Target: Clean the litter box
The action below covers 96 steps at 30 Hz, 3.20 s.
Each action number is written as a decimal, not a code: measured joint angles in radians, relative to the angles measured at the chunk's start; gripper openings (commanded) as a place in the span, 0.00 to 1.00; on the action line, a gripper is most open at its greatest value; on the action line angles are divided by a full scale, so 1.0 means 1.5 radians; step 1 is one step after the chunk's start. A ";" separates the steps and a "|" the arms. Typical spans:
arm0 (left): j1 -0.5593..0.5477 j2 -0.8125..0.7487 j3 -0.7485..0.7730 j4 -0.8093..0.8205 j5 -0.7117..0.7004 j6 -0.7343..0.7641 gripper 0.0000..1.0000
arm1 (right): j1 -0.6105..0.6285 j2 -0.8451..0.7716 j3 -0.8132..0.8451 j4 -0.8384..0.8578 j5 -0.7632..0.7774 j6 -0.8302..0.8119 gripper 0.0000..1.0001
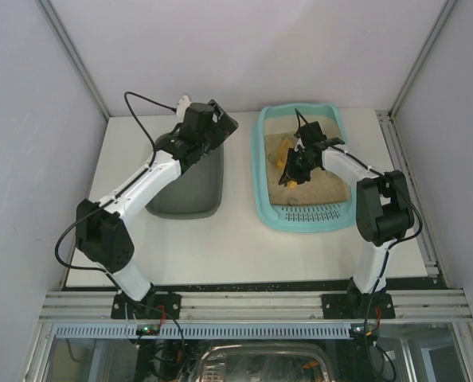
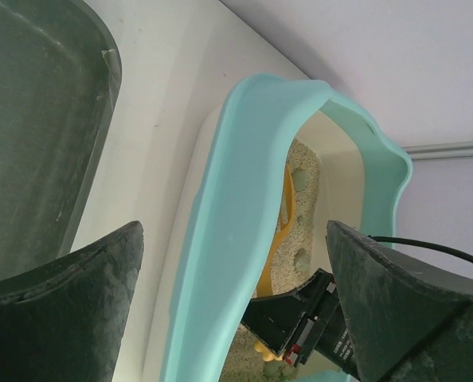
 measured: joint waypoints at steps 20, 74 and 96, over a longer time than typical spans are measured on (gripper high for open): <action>0.002 -0.013 -0.001 -0.033 0.001 0.071 1.00 | -0.093 -0.088 -0.226 0.241 -0.181 0.083 0.00; 0.089 -0.202 -0.136 -0.201 -0.118 0.363 1.00 | -0.224 -0.326 -0.597 0.909 -0.384 0.456 0.00; 0.332 -0.306 -0.081 -0.343 0.015 0.291 1.00 | 0.170 -0.228 -0.174 0.360 -0.178 0.174 0.00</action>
